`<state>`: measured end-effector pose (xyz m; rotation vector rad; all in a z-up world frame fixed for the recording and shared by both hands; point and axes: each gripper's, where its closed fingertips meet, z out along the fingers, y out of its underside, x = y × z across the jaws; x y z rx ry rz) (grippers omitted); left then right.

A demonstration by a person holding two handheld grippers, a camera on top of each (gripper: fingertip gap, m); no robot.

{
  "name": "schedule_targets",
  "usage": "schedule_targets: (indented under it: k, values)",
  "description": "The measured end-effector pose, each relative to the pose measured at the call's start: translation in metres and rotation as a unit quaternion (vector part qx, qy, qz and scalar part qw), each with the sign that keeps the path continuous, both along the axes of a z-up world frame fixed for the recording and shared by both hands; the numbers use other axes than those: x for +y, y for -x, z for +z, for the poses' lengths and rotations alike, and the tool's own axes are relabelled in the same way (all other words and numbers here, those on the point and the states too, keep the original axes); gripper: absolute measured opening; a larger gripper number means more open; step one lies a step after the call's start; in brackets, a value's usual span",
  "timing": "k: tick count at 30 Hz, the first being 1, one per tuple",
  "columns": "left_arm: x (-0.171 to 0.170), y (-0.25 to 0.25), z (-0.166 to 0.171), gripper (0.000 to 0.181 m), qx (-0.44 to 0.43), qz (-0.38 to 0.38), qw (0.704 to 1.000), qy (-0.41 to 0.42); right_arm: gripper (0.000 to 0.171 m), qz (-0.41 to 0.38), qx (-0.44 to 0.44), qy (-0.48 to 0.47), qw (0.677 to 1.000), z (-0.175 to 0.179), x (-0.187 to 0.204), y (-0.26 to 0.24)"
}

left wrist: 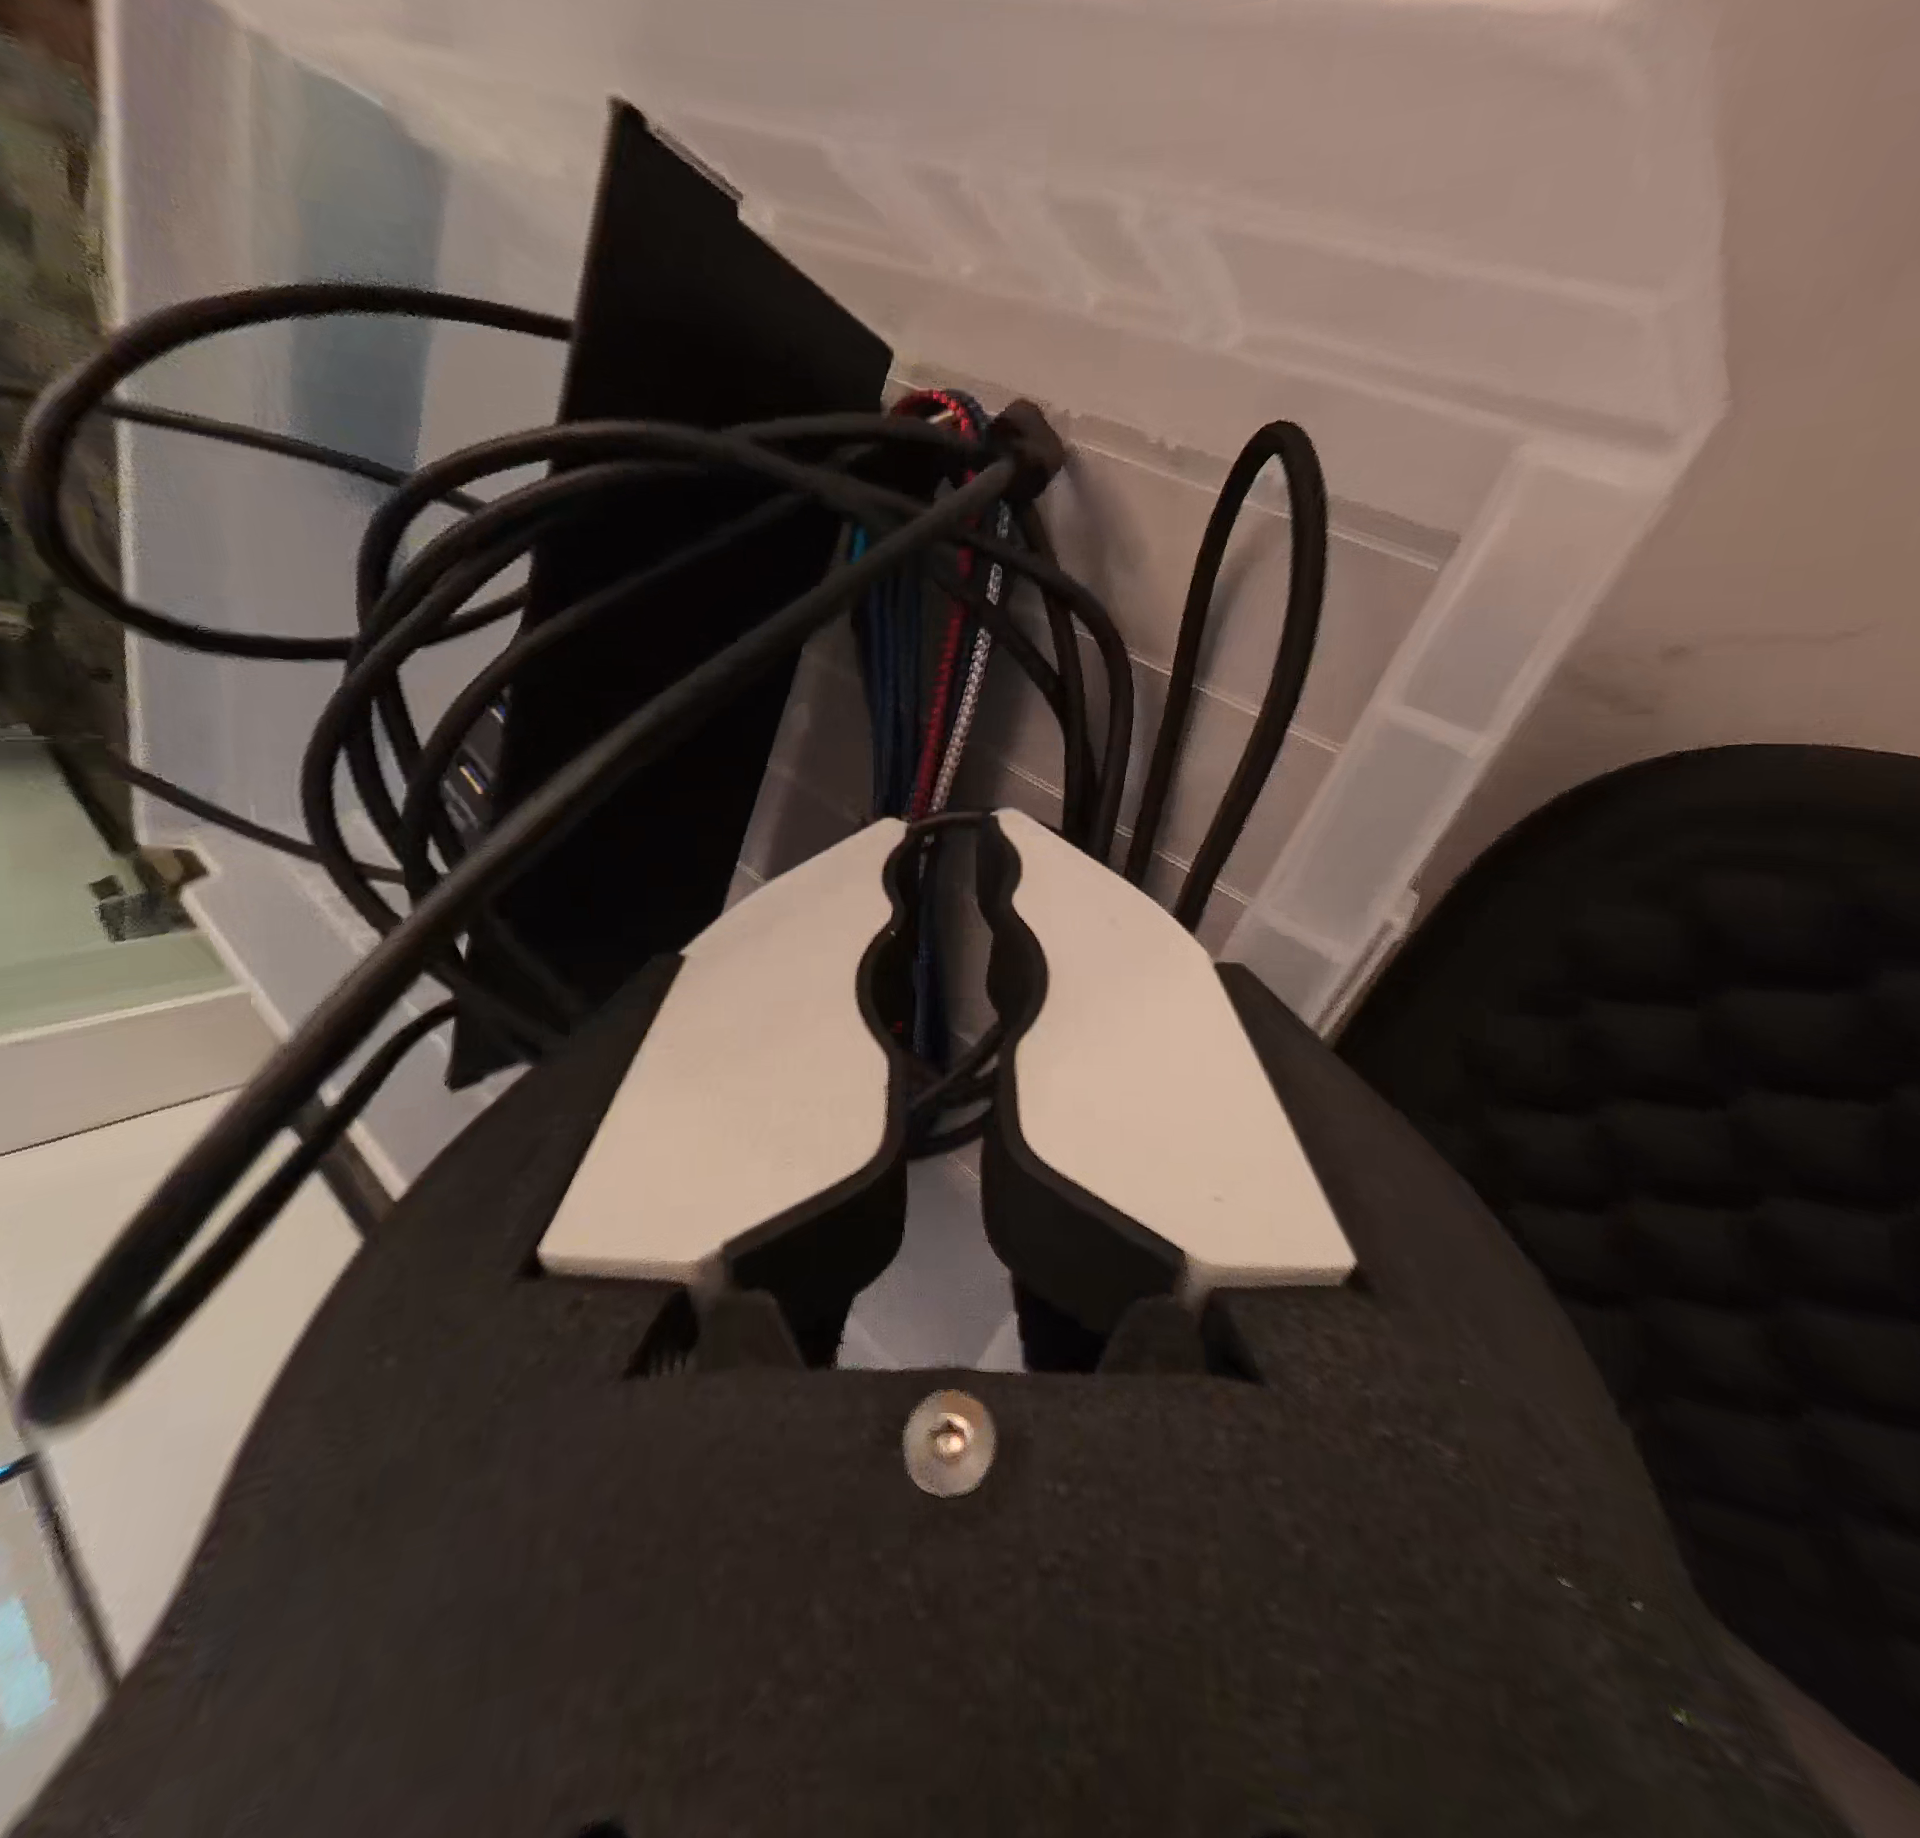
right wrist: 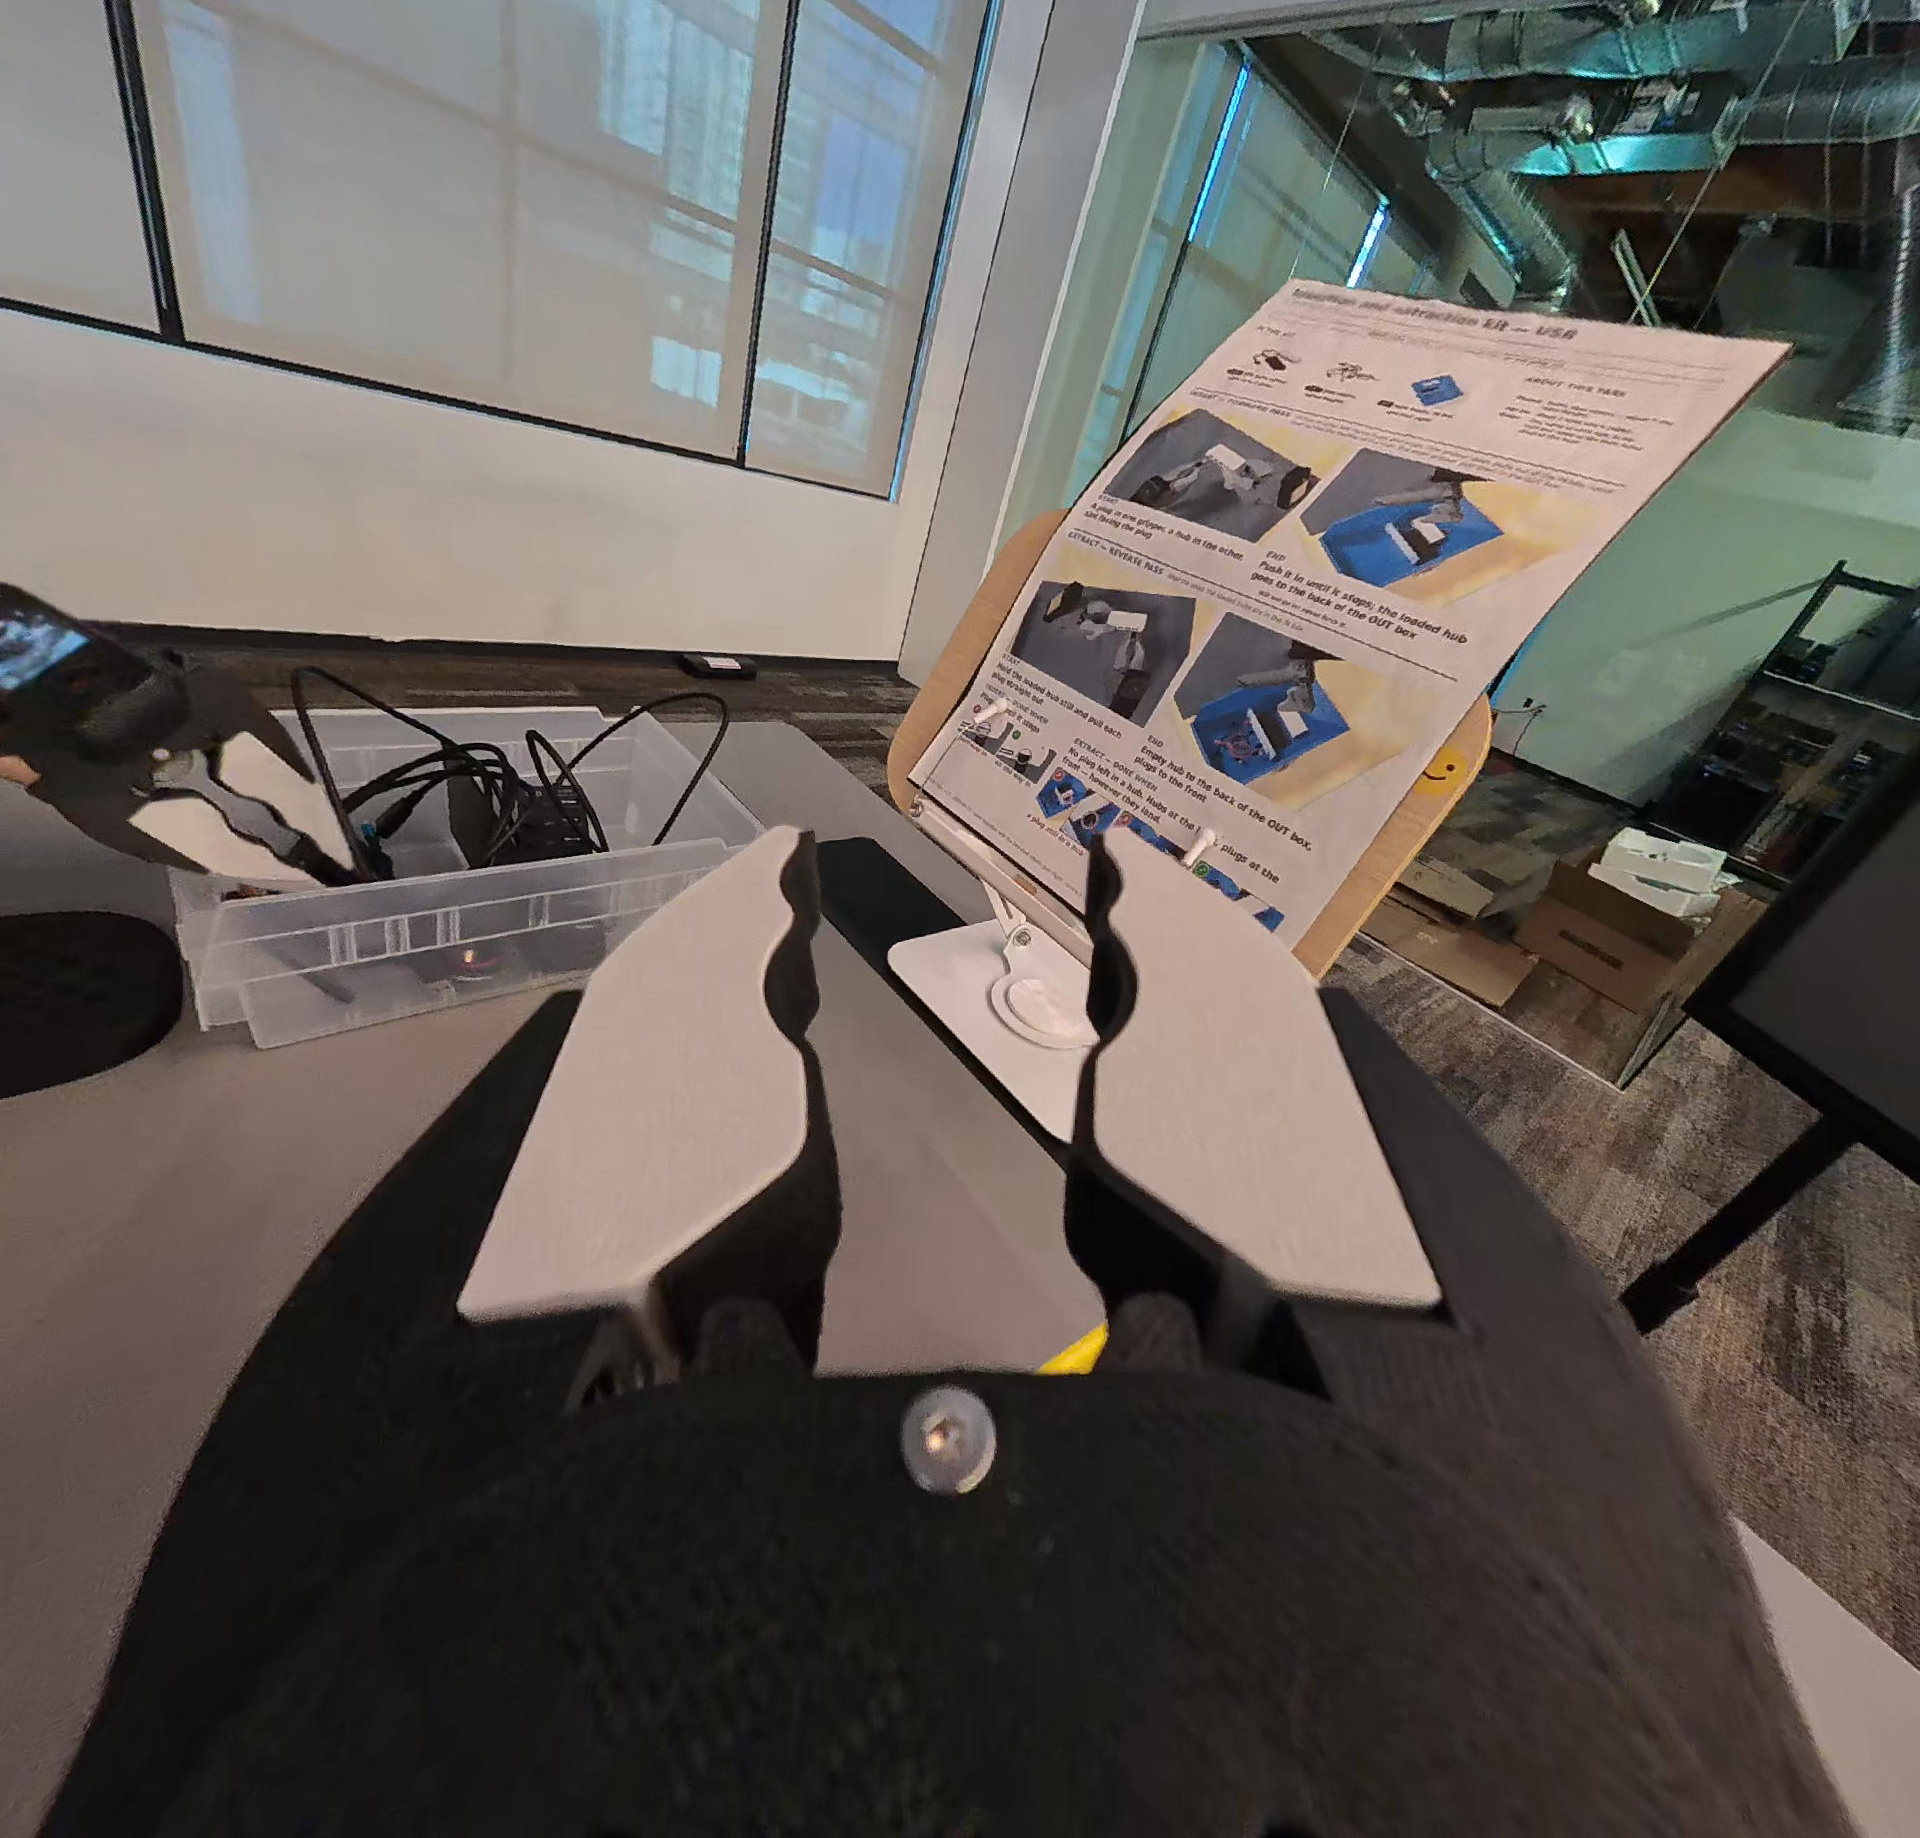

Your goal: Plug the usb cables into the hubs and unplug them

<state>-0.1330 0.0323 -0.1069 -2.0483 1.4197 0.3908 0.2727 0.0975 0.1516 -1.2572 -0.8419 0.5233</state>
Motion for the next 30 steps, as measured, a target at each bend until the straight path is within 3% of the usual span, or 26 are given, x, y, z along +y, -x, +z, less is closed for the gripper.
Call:
schedule_targets:
  k: [4, 12, 18, 30]
  values:
    - [0.016, -0.005, -0.008, 0.01, 0.016, -0.008, 1.0, 0.006, 0.05, -0.001, -0.002, 0.004, 1.0, -0.003, 0.003, 0.003]
    - [0.021, -0.011, -0.022, 0.019, -0.012, -0.052, 0.993, 0.107, 0.051, -0.007, -0.024, 0.01, 1.0, -0.011, 0.007, 0.011]
    - [0.024, -0.004, -0.037, 0.019, 0.072, -0.095, 0.986, 0.113, 0.052, -0.01, -0.032, 0.013, 0.999, -0.015, 0.01, 0.014]
    - [0.034, -0.002, -0.042, 0.008, 0.078, -0.073, 0.986, 0.126, 0.051, -0.01, -0.053, 0.016, 0.998, -0.022, 0.011, 0.018]
